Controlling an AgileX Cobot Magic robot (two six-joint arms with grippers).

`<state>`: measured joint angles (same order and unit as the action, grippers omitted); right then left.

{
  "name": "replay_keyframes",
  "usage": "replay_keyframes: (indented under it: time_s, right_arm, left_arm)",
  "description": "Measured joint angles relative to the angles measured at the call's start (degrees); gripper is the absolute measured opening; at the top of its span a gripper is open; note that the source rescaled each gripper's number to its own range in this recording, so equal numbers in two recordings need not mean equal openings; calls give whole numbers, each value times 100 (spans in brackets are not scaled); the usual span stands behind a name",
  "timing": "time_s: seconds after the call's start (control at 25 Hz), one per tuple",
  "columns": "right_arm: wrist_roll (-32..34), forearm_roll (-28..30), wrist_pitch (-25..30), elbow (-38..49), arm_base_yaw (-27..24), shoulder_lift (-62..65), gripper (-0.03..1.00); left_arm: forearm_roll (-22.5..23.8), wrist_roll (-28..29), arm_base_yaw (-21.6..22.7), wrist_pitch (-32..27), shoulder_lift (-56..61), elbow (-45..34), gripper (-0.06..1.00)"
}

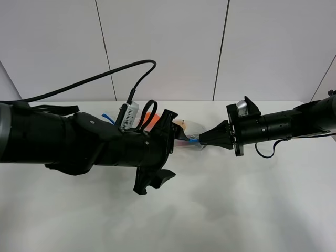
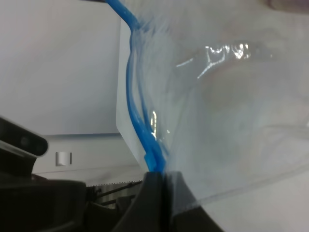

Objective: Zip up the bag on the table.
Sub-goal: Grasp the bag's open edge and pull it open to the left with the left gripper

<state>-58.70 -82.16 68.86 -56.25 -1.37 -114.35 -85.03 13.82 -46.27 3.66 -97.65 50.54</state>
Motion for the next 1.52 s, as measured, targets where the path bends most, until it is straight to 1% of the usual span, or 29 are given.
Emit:
replay_keyframes:
  time_s: [0.32,0.4,0.56,0.64,0.84,1.04,1.12,1.28,1.36,1.52]
  right_arm:
    - [0,-11,0,0,0,0,0]
    - [0,-11,0,0,0,0,0]
    - [0,-11,0,0,0,0,0]
    - [0,-11,0,0,0,0,0]
    - [0,-11,0,0,0,0,0]
    - [0,-11,0,0,0,0,0]
    - [0,-11,0,0,0,0,0]
    - [0,-11,0,0,0,0,0]
    - [0,-11,0,0,0,0,0]
    - [0,-11,0,0,0,0,0]
  left_arm:
    - [-2,252,0,-103,-635,878,100]
    - [-2,306,0,-97,-745,998,98]
    - [3,412,0,-29,-878,1028,88]
    - [54,412,0,-17,-893,1028,86]
    - [299,412,50,-14,-905,1028,85]
    - [319,417,266,-14,-905,1028,84]
    - [263,455,286,-14,-905,1028,84]
    - [-15,614,286,-20,-905,1028,84]
    - [-149,664,286,-8,-905,1028,80]
    - [-236,692,286,208,-905,1028,67]
